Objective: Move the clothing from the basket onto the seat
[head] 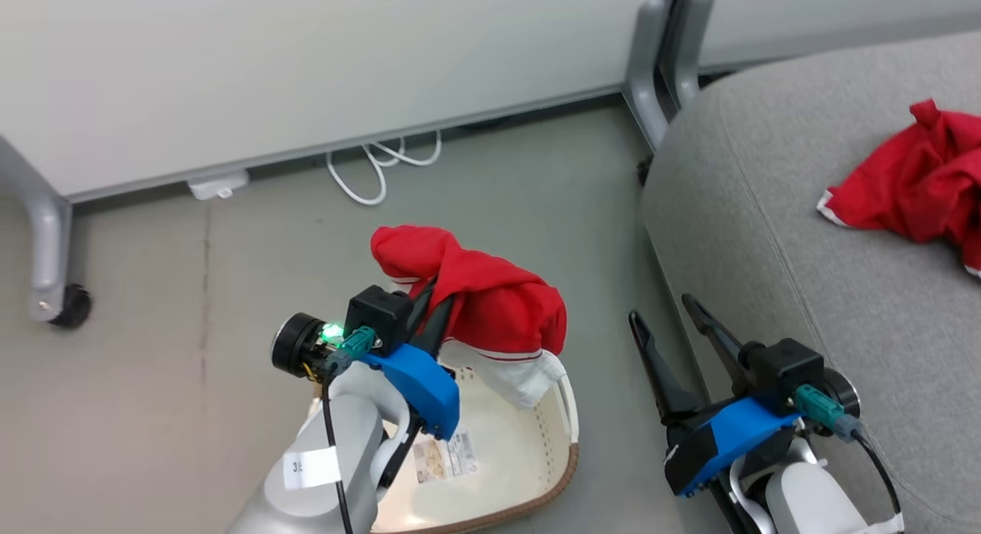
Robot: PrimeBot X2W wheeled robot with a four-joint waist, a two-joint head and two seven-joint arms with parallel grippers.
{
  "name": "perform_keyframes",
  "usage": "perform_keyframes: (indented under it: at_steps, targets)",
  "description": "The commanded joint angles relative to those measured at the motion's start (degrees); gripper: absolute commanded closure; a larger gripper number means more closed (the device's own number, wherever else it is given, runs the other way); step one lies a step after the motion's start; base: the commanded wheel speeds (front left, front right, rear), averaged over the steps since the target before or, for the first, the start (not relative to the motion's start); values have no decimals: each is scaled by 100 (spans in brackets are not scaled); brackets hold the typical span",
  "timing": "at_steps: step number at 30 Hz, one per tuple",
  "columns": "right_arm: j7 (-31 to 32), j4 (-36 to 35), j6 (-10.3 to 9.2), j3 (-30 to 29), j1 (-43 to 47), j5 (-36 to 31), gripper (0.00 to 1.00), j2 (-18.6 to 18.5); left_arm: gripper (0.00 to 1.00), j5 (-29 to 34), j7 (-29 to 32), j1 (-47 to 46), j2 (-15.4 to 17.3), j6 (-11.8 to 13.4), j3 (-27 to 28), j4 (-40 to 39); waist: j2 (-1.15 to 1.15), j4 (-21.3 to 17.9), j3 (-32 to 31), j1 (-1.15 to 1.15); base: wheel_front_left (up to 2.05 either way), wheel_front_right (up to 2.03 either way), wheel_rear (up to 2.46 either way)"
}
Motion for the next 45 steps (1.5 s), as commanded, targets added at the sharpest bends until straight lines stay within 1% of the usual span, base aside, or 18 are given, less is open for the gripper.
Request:
perform_keyframes:
  at_steps: [1, 9, 17, 22, 30, 35, 45]
  targets:
    - [51, -24, 1, -9, 110, -6, 0, -6, 100, -73, -27, 72, -10, -28, -46, -93, -1, 268, -302, 1, 0, 0, 0]
    - [175, -112, 1, 0, 418, 63, 0, -6, 100, -520, -29, -129, -9, -46, -541, -607, -1, 577, -711, 1, 0, 0, 0]
    - [257, -203, 1, -4, 620, 109, 0, -6, 100, -995, -28, -487, -9, -35, -1032, -942, -1, 778, -933, 1, 0, 0, 0]
    - [288, -239, 1, 46, 673, 136, 0, -6, 100, -1275, -28, -677, -7, -35, -1325, -999, -1, 797, -998, 1, 0, 0, 0]
    - [333, -300, 1, 92, 717, 138, 0, -6, 100, -1560, -29, -801, -8, 8, -1598, -890, -1, 723, -1001, 1, 0, 0, 0]
    - [343, -315, 1, 113, 725, 138, 0, -6, 100, -1636, -29, -833, -9, 58, -1703, -845, -1, 707, -965, 1, 0, 0, 0]
    - [393, -419, 1, 362, 620, 210, 0, -6, 100, -1703, -29, -888, -9, 110, -1806, -826, -1, 710, -864, 1, 0, 0, 0]
